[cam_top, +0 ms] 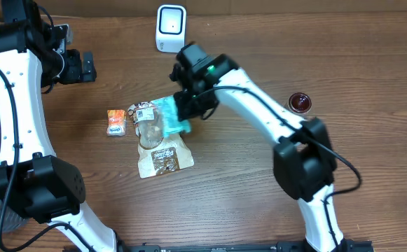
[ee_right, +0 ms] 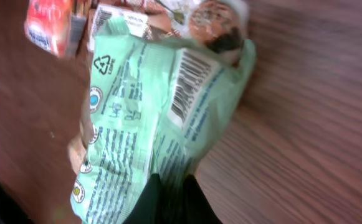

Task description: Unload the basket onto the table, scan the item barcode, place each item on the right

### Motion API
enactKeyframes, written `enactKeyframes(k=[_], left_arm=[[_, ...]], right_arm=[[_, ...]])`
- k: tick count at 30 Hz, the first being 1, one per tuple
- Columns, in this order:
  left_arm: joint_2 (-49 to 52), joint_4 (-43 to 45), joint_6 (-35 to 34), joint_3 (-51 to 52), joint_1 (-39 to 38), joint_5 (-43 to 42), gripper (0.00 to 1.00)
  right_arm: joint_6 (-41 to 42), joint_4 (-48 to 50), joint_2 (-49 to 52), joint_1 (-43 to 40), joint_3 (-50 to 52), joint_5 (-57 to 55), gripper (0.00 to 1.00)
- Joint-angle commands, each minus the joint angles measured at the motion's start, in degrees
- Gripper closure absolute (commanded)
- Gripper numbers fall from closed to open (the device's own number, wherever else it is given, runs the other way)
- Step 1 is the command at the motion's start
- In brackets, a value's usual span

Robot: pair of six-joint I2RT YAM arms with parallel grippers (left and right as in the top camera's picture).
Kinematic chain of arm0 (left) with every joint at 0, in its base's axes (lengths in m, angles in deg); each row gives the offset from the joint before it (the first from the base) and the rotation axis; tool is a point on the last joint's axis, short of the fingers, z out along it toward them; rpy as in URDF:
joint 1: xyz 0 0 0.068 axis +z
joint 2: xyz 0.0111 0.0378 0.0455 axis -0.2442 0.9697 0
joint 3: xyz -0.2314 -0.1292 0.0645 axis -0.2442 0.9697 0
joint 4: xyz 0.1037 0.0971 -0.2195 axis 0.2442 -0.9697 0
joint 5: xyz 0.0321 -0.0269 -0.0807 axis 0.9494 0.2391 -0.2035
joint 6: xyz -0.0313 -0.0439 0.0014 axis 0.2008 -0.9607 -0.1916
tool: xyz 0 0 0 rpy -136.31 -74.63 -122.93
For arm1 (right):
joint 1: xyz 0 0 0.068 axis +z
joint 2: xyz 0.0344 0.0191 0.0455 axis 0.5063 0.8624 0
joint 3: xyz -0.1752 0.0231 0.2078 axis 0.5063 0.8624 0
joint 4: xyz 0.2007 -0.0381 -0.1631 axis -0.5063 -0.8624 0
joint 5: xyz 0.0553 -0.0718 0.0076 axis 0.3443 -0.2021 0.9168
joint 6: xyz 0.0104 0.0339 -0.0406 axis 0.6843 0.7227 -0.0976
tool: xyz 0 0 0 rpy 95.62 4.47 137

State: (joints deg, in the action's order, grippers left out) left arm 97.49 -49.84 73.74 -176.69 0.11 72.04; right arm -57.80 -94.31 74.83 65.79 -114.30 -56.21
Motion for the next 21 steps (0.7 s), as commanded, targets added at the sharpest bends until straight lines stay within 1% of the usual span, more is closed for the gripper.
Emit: enactKeyframes(k=[1, 3, 4, 7, 8, 9, 10, 11, 12, 14, 18, 20, 21], left_arm=[[-0.85, 0.02, 1.25, 0.26, -0.44, -0.39, 0.00], [-0.85, 0.02, 1.25, 0.26, -0.44, -0.39, 0.00], [-0.85, 0.02, 1.25, 0.26, -0.44, -0.39, 0.00], [-0.85, 0.02, 1.25, 0.26, -0.44, -0.39, 0.00], [-0.85, 0.02, 1.25, 0.26, -0.44, -0.39, 0.00], [-0.85, 0.02, 1.25, 0.26, -0.44, -0.39, 0.00], [-0.85, 0.02, 1.25, 0.26, -0.44, -0.39, 0.00], [-0.85, 0.02, 1.25, 0.26, -0.44, -0.39, 0.00], [-0.85, 0.02, 1.25, 0.26, -0.44, -0.39, 0.00], [-0.85, 0.02, 1.25, 0.26, -0.44, -0.39, 0.00], [-0.85, 0.02, 1.25, 0.26, -0.44, -0.39, 0.00], [-0.85, 0.02, 1.25, 0.26, -0.44, -0.39, 0.00], [-0.85, 0.02, 1.25, 0.26, -0.44, -0.39, 0.00]], right_arm=[[-17.18, -2.12, -2.56, -3.02, -0.26, -3.80, 0.96], [-25.09, -2.67, -2.56, -4.85, 2.05, -4.02, 0.96], [-27.74, -2.43, -2.56, -5.73, 3.30, -4.00, 0.96], [-32.22, -0.66, -2.56, -8.39, 6.54, -4.22, 0.96], [-32.11, 0.15, -2.56, -9.60, 7.26, -4.20, 0.91], [-31.67, 0.50, -2.56, -10.73, 7.45, -4.17, 0.72], [-30.42, 0.74, -2.56, -11.85, 7.45, -4.20, 0.48], [-28.28, 1.20, -2.58, -12.96, 7.41, -4.17, 0.40], [-25.53, 1.46, -2.58, -13.97, 7.06, -4.07, 0.36], [-20.06, 1.53, -2.58, -15.74, 6.08, -1.88, 0.36], [-11.85, 1.03, -2.58, -17.40, 5.42, 10.84, 0.52], [-7.89, 0.44, -2.56, -17.14, 5.62, 15.08, 0.60], [-4.79, 0.39, -2.56, -16.46, 6.03, 15.39, 0.61]])
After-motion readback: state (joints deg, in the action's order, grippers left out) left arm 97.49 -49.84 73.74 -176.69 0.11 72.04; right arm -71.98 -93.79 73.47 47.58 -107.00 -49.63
